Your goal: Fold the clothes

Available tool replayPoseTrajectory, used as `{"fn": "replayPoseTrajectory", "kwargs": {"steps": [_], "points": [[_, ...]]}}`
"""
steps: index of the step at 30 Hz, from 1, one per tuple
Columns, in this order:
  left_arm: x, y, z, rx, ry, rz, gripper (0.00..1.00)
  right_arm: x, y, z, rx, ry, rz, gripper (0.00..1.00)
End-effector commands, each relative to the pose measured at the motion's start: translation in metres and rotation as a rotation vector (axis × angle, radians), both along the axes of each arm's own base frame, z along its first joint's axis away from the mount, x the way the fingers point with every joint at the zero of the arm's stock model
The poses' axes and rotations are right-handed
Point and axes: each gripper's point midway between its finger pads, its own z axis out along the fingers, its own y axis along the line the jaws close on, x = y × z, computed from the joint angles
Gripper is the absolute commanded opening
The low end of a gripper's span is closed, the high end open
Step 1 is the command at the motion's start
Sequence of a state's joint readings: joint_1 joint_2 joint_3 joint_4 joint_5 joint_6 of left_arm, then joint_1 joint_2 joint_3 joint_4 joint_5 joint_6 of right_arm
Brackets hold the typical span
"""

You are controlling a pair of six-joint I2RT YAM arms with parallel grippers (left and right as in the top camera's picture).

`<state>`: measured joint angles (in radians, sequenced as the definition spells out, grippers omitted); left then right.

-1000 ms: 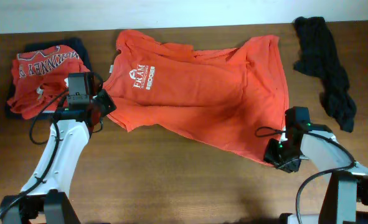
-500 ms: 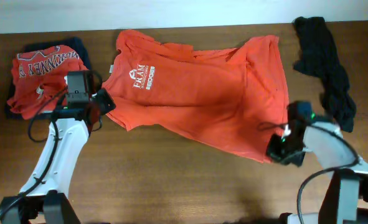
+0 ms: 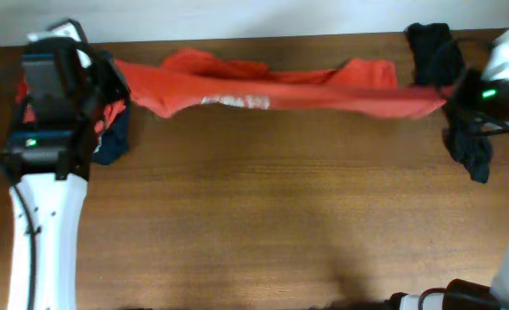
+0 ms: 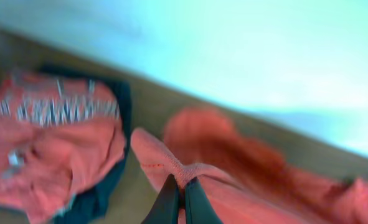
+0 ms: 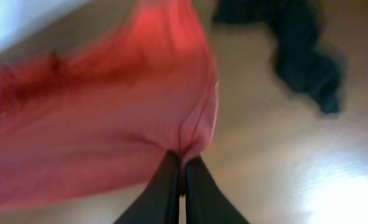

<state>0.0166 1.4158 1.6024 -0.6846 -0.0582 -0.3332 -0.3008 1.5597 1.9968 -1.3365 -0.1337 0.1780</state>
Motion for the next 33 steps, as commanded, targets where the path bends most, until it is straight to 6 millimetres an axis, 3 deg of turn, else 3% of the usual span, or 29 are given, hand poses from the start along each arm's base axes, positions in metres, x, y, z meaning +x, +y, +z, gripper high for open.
{"fn": "replayPoseTrajectory", "kwargs": {"steps": [1, 7, 11, 14, 19, 27, 33], "points": [[-0.010, 0.005, 0.054, 0.029, -0.121, 0.005, 0.00, -0.016, -0.019, 0.062, -0.096, -0.148, -0.024, 0.04], [-0.029, 0.004, 0.121, 0.036, -0.278, 0.007, 0.01, -0.035, -0.021, 0.135, -0.176, -0.343, -0.034, 0.04], [-0.035, 0.004, 0.151, 0.039, -0.367, 0.008, 0.01, -0.033, -0.018, 0.153, -0.206, -0.410, -0.005, 0.04], [-0.031, 0.004, 0.162, 0.040, -0.417, 0.009, 0.01, -0.026, -0.021, 0.158, -0.216, -0.434, -0.003, 0.04], [-0.010, 0.008, 0.173, 0.046, -0.486, 0.031, 0.01, 0.000, -0.024, 0.163, -0.246, -0.481, 0.059, 0.04], [0.040, 0.012, 0.188, 0.049, -0.641, 0.047, 0.00, 0.058, -0.027, 0.180, -0.263, -0.632, 0.168, 0.04], [0.059, 0.016, 0.202, 0.052, -0.753, 0.069, 0.01, 0.089, -0.040, 0.195, -0.262, -0.739, 0.142, 0.06]]}}
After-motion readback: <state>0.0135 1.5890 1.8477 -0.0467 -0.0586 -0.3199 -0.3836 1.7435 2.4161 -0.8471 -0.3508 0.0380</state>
